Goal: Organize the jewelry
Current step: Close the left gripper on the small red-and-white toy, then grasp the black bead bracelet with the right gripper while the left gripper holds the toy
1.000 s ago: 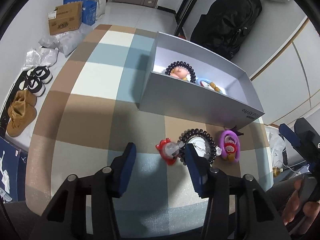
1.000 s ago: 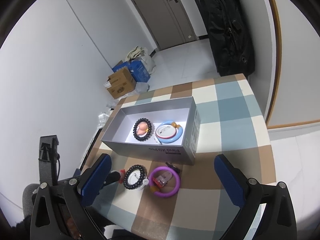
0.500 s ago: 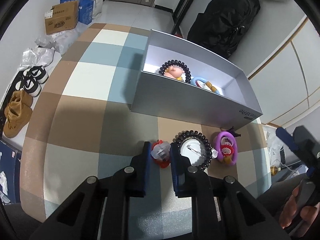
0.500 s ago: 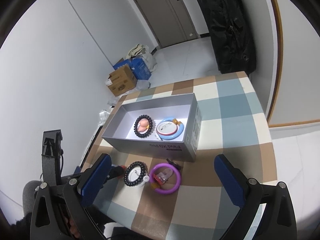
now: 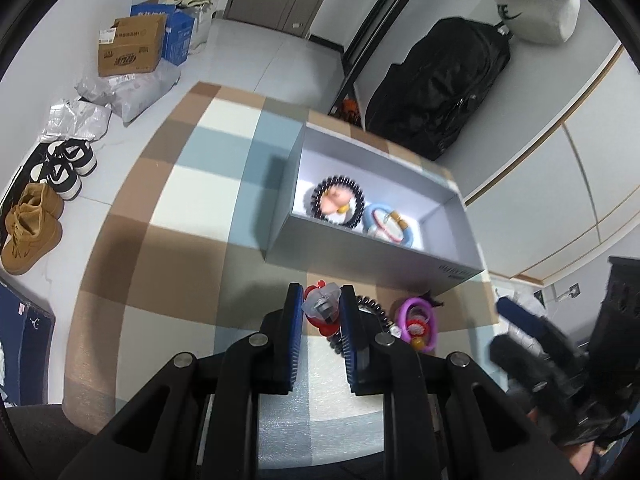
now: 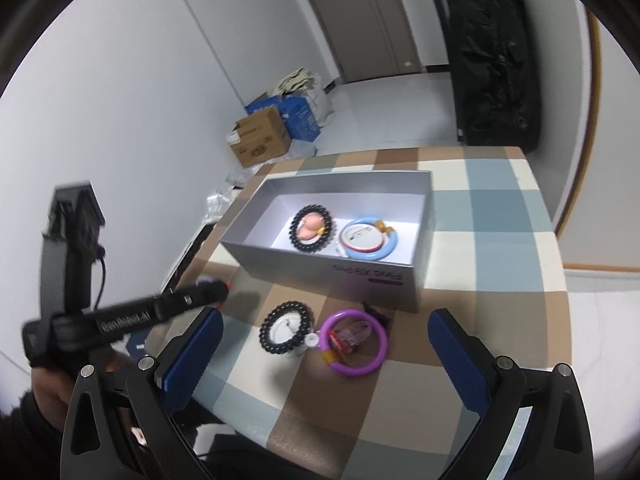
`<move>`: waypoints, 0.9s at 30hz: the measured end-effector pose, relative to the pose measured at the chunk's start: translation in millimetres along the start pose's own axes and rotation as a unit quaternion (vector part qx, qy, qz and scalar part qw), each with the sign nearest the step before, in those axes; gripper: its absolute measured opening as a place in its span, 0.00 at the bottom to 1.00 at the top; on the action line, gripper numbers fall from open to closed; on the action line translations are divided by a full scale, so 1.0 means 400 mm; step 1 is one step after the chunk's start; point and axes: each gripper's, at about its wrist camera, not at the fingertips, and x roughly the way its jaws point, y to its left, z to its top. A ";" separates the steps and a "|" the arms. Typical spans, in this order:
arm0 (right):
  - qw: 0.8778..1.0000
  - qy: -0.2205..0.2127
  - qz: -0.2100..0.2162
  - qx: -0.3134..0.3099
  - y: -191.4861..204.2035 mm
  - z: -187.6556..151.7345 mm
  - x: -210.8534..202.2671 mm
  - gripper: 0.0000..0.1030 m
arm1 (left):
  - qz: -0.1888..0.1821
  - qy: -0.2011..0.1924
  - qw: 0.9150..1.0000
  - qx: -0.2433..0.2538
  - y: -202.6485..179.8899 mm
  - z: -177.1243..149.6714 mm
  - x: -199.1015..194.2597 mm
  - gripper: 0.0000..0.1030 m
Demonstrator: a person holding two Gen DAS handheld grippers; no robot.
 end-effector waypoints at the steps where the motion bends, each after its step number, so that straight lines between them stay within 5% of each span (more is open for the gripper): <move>1: 1.000 0.003 -0.001 -0.007 0.008 -0.001 0.004 1.00 | -0.001 -0.004 1.000 -0.001 0.000 0.001 -0.006 0.13; 13: 0.997 0.040 0.013 -0.063 0.082 -0.006 0.087 0.97 | -0.014 -0.028 0.999 -0.025 0.032 0.027 -0.048 0.13; 27: 0.985 0.084 -0.029 -0.147 0.154 -0.019 0.198 0.76 | -0.031 -0.024 0.996 -0.081 0.113 0.047 -0.058 0.13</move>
